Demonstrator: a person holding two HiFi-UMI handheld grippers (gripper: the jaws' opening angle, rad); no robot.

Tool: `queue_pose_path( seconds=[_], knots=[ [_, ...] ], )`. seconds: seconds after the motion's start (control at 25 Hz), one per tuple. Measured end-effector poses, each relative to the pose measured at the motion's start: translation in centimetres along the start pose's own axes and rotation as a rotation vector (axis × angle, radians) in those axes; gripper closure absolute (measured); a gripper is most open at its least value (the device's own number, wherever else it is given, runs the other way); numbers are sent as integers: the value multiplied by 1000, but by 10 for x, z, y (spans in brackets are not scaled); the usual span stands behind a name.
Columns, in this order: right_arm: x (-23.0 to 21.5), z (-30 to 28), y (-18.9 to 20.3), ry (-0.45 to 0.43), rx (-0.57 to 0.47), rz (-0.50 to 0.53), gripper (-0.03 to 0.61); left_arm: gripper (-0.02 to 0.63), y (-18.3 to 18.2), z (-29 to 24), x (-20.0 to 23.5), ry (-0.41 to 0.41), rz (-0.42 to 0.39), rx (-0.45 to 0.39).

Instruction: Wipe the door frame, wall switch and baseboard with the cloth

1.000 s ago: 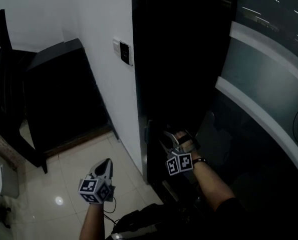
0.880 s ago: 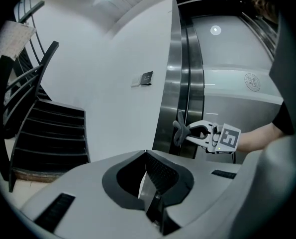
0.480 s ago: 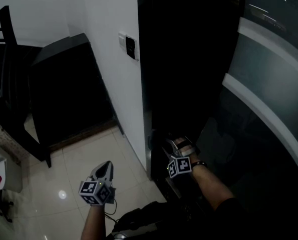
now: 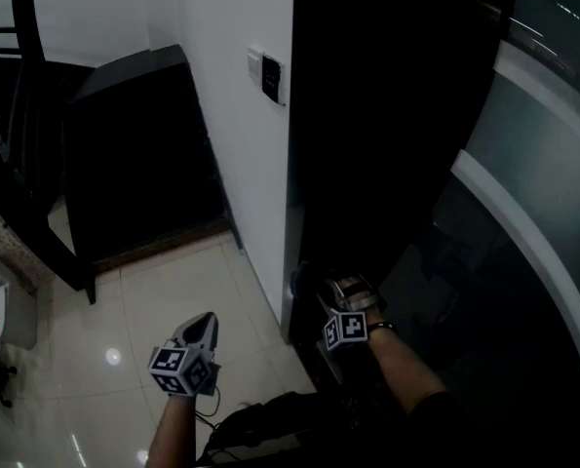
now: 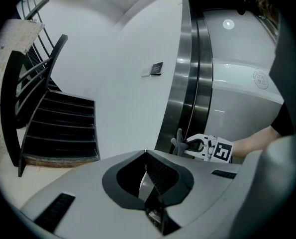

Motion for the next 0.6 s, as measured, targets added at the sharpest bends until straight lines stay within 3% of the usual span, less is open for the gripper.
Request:
queue_pose_path(
  seconds=[0.36,0.48,0.6],
  knots=[
    [5,-4,0,-29,9,-19,483,623,6,-3,5,3,11,5],
    [-15,21,1,58,3,-52,485,623,4,-11,7,34,20,-9],
    [-58,62,-1,215,-13,-70,485,623,5,-28,9,83,79,-22]
  ],
)
Point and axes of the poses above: the fingertips, and each gripper's own axes: z backward along the fingers, x to its left, y out of its underside, the point moved 8 cm from there along z, backward along the fingers, and after that the axes turned 2 degrees about z, right-handed, at the moved point
